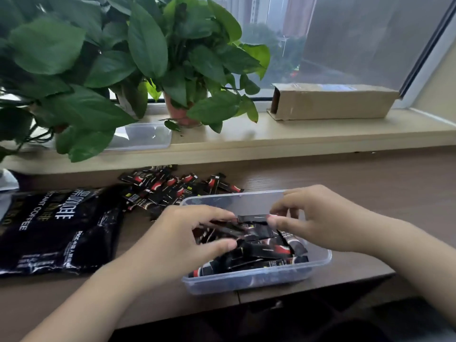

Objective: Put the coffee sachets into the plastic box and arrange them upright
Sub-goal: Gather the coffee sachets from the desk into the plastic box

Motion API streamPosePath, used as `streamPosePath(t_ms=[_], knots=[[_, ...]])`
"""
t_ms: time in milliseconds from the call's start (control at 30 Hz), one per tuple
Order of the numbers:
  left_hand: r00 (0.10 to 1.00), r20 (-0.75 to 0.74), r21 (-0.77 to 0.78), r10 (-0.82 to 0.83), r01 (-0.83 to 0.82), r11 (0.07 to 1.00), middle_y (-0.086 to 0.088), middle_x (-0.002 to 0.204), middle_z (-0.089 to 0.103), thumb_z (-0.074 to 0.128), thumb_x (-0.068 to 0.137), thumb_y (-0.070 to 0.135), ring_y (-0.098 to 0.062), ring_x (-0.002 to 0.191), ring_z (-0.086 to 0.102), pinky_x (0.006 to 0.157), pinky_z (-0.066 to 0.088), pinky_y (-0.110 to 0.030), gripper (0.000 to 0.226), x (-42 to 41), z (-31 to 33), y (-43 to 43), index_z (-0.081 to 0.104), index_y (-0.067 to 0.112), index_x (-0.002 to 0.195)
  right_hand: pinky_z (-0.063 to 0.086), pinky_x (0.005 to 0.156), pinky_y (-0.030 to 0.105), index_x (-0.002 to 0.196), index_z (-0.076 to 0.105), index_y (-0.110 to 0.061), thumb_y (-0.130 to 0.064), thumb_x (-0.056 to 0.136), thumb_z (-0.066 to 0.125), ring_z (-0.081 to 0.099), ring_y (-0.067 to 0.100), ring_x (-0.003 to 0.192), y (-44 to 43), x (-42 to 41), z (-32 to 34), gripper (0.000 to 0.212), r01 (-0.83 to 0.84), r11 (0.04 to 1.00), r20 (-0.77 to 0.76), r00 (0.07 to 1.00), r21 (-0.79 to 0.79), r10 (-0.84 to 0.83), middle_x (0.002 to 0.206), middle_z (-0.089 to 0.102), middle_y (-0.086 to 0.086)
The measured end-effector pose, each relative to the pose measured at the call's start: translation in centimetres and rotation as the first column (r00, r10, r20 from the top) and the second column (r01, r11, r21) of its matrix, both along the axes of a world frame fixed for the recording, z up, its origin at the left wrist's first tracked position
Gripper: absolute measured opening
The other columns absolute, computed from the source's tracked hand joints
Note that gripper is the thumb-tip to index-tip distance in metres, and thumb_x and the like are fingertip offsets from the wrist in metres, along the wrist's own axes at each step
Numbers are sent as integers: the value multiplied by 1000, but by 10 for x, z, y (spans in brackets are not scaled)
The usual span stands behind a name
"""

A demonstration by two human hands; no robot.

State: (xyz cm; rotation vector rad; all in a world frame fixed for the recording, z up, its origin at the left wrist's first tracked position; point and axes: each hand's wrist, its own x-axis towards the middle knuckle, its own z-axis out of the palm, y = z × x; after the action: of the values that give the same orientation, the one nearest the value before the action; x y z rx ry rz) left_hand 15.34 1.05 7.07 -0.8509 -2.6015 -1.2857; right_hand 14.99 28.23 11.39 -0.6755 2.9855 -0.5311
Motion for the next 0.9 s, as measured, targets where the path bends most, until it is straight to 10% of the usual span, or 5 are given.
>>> streamPosePath(t_ms=[100,267,600,900], knots=[[988,137,20,-68,66,998,36,121,66,85,68,50,12,116,61,98,44,-7,60,-1,11,-12,69,36,124,47,65,18,93,75,-34,-56,87,57,62,6,78,12,1,0,29,2,997,-44,999,-81,-5,76,65,-20],[936,-263,138,233,-202,970,9,104,76,72,87,26,-4,102,71,92,51,-16,18,-10,4,-37,79,14,97,40,62,6,89,75,-32,-32,88,70,62,2,78,9,-10,0,6,-74,985,-144,988,-158,52,83,65,-23],[841,-116,-99,528,-539,837,16,119,64,71,83,36,3,112,59,102,37,-7,34,-15,-65,-76,72,23,115,55,83,30,107,74,-30,-30,84,75,65,2,91,-55,-85,4,24,-225,966,-38,974,-129,222,99,69,-20],[849,35,-397,527,-473,787,2,170,9,36,60,87,-20,157,7,126,6,-54,105,-61,-76,-51,39,36,152,38,109,33,154,27,-22,-59,71,79,45,26,135,-78,-163,-32,105,-139,949,205,975,284,81,154,39,5]])
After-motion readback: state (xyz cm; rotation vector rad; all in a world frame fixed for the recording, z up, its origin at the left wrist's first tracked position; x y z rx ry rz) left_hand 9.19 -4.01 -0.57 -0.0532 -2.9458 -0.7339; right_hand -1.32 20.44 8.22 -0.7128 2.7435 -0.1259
